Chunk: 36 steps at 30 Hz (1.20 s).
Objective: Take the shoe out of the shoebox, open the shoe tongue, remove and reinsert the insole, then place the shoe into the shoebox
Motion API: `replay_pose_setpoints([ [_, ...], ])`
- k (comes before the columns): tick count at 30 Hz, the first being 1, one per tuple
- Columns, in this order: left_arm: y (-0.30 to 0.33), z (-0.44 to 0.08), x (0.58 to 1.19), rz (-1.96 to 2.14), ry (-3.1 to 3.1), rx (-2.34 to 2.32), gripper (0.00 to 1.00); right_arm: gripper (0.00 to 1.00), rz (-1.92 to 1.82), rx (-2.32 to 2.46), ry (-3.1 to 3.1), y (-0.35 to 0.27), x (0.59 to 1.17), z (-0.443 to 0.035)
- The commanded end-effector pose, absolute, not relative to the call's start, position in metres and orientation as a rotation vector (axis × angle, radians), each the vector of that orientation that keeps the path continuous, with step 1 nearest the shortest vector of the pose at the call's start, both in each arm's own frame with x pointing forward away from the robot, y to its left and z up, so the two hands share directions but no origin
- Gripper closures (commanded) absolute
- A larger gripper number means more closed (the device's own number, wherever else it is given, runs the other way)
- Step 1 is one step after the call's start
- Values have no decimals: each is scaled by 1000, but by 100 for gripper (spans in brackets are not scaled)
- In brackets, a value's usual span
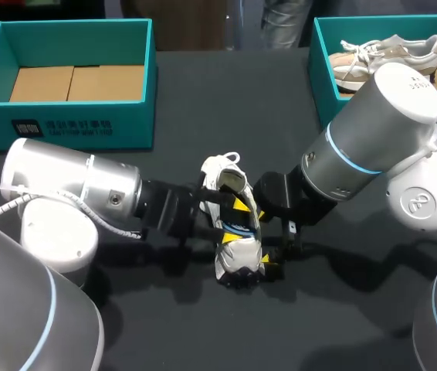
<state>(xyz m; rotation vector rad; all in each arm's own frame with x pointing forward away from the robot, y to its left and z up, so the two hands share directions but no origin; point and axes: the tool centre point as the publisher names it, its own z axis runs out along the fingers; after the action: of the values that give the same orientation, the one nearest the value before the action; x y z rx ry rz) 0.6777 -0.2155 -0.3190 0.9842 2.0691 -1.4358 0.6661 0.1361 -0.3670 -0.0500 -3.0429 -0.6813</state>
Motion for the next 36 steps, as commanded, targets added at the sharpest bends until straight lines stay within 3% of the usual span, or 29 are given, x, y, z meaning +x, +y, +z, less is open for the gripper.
replay_pose_setpoints([
  [1,-206,-309,677,-1443,2088,996,46,0,-681,-52,-3045,137,665,-368],
  [24,-161,-294,691,-1393,2187,1086,53,0,-681,-52,-3045,137,665,-368],
  [36,-118,-267,693,-1350,2247,1191,55,0,-637,-80,-3024,85,652,-354],
])
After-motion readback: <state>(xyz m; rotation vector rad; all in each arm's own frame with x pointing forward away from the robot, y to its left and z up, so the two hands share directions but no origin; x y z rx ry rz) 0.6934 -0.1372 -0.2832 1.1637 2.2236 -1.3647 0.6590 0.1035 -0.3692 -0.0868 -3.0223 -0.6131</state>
